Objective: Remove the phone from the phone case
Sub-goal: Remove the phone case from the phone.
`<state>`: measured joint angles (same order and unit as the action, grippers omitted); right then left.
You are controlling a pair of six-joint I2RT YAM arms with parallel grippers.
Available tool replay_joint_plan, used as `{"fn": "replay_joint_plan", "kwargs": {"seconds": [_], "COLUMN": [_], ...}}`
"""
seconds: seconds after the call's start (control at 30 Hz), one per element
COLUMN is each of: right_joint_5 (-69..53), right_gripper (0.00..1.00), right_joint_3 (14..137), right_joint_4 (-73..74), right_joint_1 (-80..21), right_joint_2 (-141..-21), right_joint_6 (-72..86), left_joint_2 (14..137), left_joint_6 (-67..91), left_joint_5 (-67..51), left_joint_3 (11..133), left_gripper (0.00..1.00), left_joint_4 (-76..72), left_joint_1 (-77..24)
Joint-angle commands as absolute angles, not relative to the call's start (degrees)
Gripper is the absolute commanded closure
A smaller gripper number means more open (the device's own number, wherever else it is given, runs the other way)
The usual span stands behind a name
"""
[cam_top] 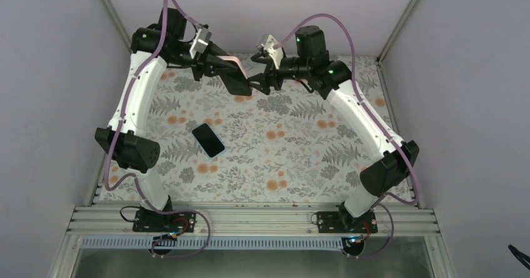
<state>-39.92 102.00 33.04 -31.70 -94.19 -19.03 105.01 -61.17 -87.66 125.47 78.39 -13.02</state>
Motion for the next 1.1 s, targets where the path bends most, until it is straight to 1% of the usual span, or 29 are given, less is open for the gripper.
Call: {"fn": "replay_joint_plan", "kwargs": {"seconds": [0.0,0.17,0.2,0.3,0.43,0.5,0.57,0.6,0.63,0.7,0.77,0.83,0.93,1.0,1.07], "right_joint_5": [-53.52,-63.85,-64.97,-67.93,-71.73,-71.91,-71.62,-71.09,-70.61,-69.80,-69.15,-68.56,-68.86,-70.28,-71.56], "right_gripper": [0.10,0.11,0.16,0.34,0.52,0.62,0.86,0.95,0.97,0.97,0.97,0.97,0.97,0.97,0.97], "right_joint_3": [105.63,108.27,108.21,108.55,108.28,107.46,106.45,105.76,104.89,103.33,101.82,100.49,99.46,99.89,99.94], "right_joint_4": [23.05,24.66,24.22,23.27,21.65,21.43,21.31,21.31,20.89,20.78,20.77,20.45,20.89,22.57,24.07], "right_joint_1": [-34.93,-36.75,-37.43,-39.24,-40.29,-40.47,-40.43,-40.39,-40.30,-40.08,-39.41,-38.44,-36.29,-34.68,-33.48], "right_joint_2": [-94.80,-98.54,-98.79,-99.70,-99.62,-98.68,-97.34,-96.72,-95.81,-93.54,-91.95,-90.24,-88.35,-87.63,-86.44], "right_joint_6": [-14.38,-13.99,-13.64,-11.84,-8.82,-8.73,-8.89,-9.15,-9.16,-9.38,-9.35,-9.26,-9.06,-9.17,-9.48], "left_joint_2": [107.33,108.10,108.31,109.10,108.79,108.32,108.09,108.10,108.05,108.19,107.72,106.96,105.59,104.81,104.42], "left_joint_6": [-61.47,-61.43,-61.62,-61.76,-62.11,-62.34,-62.19,-61.91,-61.24,-60.03,-59.43,-58.45,-57.30,-57.06,-56.24], "left_joint_5": [-103.00,-102.73,-102.51,-101.84,-100.56,-99.91,-99.25,-98.85,-98.17,-96.92,-95.32,-93.05,-89.64,-88.45,-87.68], "left_joint_3": [126.58,127.14,127.23,127.16,126.03,125.58,125.75,126.08,126.46,127.12,126.74,126.63,127.51,128.47,130.45], "left_gripper": [0.98,0.98,0.98,0.98,0.98,0.98,0.98,0.98,0.98,0.97,0.92,0.84,0.62,0.54,0.42], "left_joint_4": [77.42,77.43,77.53,77.69,77.70,77.70,77.70,77.71,77.70,77.70,77.70,77.74,77.70,77.68,77.69], "left_joint_1": [-15.06,-15.10,-15.12,-15.12,-15.10,-15.05,-14.96,-15.00,-14.97,-15.00,-15.02,-14.92,-14.35,-13.48,-12.67]}}
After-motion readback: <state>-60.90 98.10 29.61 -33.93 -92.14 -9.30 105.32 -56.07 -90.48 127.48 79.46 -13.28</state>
